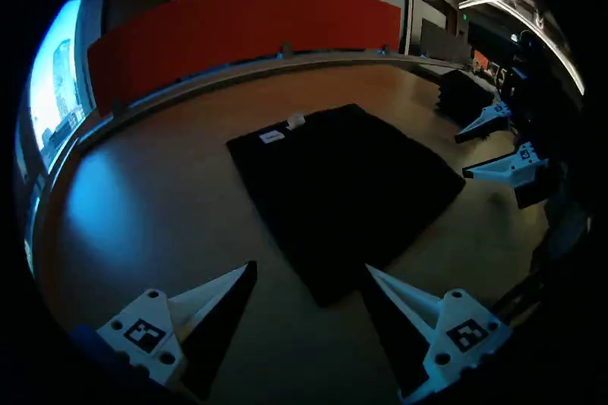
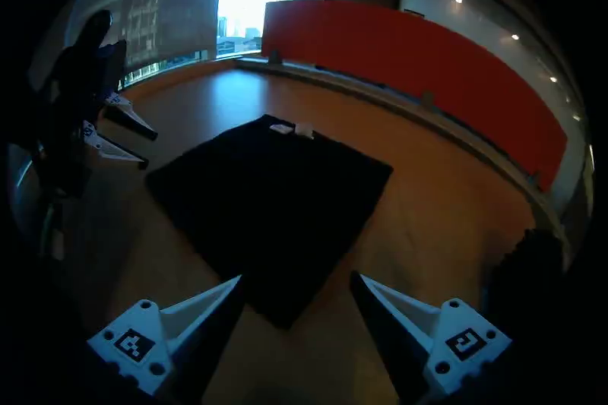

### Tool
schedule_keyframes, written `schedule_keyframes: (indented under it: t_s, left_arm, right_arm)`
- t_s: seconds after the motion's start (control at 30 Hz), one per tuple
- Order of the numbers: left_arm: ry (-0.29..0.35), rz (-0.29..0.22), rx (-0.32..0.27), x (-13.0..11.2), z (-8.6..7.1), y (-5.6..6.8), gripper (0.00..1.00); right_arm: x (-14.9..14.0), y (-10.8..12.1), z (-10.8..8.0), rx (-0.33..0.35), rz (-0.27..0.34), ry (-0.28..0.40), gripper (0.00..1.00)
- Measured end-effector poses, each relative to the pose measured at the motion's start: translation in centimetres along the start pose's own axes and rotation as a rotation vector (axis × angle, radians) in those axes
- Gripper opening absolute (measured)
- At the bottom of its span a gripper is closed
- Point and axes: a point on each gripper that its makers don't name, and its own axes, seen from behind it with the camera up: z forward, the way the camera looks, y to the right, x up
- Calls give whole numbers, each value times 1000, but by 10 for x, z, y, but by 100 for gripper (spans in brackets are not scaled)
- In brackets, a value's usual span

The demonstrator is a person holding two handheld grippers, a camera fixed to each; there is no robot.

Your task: Fold towel

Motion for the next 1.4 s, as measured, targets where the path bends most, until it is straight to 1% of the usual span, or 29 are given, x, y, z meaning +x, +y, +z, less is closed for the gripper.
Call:
schedule_keyframes:
  t_s: [0.1, 0.3, 0.47, 0.53, 0.73, 0.87, 0.93, 1.0, 1.1, 1.27, 1.33, 1.4]
  left_arm:
    - [-32, -3, -11, -9, 4, 4, 94]
    - [-84, -5, -21, -22, 10, 10, 94]
    - [-99, -1, -36, -26, 13, 17, 94]
    - [-106, -2, -40, -27, 13, 19, 94]
    - [-123, 7, -39, -32, 16, 23, 93]
    - [-126, 22, -40, -32, 16, 24, 93]
    - [-129, 25, -35, -32, 16, 23, 90]
    - [-132, 26, -29, -33, 16, 21, 83]
    - [-137, 23, -19, -33, 17, 19, 81]
    - [-141, 23, -16, -33, 17, 20, 75]
    - [-141, 24, -17, -33, 17, 21, 70]
    - [-141, 24, -17, -33, 17, 22, 59]
  right_arm:
    - [-8, -3, 1, 11, -7, -24, 99]
    - [-23, -14, 3, 64, -3, -74, 94]
    - [-29, -13, 4, 61, -11, -88, 93]
    - [-30, -13, 5, 65, -13, -94, 91]
    - [-35, -17, 6, 88, -9, -110, 79]
    - [-37, -19, 7, 103, 4, -114, 73]
    - [-37, -20, 7, 110, 11, -114, 70]
    - [-38, -22, 7, 118, 17, -114, 63]
    - [-38, -23, 8, 129, 20, -116, 57]
    - [-37, -26, 7, 140, 8, -115, 48]
    - [-37, -26, 7, 141, 8, -114, 45]
    - [-38, -26, 7, 140, 9, -113, 42]
